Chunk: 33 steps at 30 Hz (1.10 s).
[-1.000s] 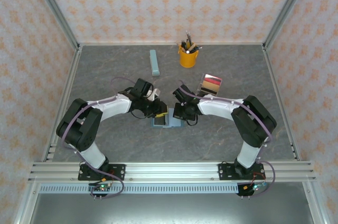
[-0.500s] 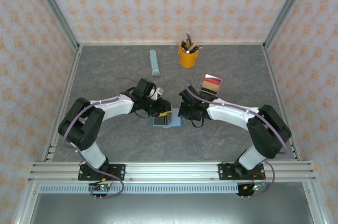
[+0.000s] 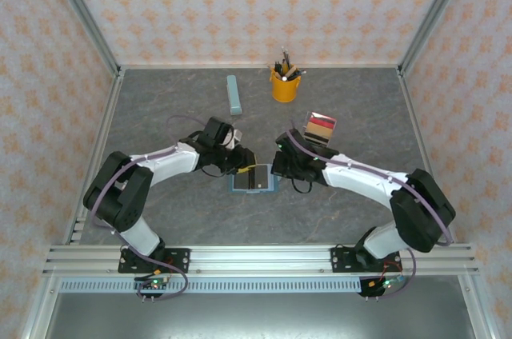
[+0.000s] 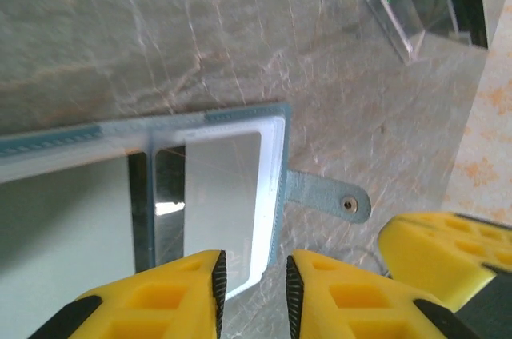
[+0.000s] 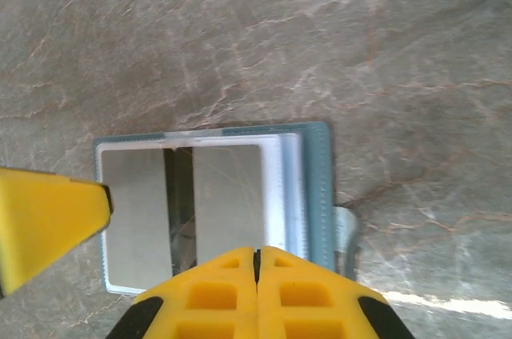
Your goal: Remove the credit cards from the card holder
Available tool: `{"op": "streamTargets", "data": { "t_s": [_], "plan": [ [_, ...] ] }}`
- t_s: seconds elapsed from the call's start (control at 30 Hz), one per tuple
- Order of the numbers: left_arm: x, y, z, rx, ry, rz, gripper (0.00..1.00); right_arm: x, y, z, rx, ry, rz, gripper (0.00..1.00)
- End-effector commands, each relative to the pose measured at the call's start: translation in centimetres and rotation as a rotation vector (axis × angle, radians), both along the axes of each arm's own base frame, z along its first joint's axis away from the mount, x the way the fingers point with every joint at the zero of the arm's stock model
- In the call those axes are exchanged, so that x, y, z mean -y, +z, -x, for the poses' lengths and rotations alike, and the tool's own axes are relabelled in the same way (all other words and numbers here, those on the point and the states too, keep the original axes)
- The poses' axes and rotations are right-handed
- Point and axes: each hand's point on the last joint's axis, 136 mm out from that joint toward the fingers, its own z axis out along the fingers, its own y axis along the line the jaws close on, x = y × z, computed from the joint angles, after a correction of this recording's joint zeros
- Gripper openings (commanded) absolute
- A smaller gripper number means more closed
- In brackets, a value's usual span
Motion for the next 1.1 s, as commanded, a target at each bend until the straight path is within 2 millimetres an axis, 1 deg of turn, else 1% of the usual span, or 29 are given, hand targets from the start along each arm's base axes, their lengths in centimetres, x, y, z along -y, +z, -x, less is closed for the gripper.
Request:
{"op": "streamTargets", "data": {
  "t_s": [0.0, 0.13, 0.47, 0.77, 1.07],
  "plan": [
    [-1.3, -1.0, 0.3, -0.019, 0.033, -0.052, 0.26, -1.1, -0.2, -0.3, -0.012, 0.040, 0.045, 0.05],
    [-0.9, -1.7, 0.4, -0.039, 0.031, -0.026, 0.23, -1.5, -1.7, -0.4, -0.069, 0.043, 0.097, 0.05],
    [0.4, -2.6, 0.5, -0.077, -0.014, 0.004, 0.22, -0.9, -4.8, 0.1, -0.170, 0.027, 0.185, 0.05],
    [1.0, -3.4, 0.5, -0.097, -0.033, 0.009, 0.23, -0.5, -6.7, 0.3, -0.233, 0.028, 0.228, 0.05],
    [1.0, -4.1, 0.6, -0.107, -0.046, -0.002, 0.26, 0.0, -7.5, 0.6, -0.264, 0.018, 0.249, 0.05]
  ]
}}
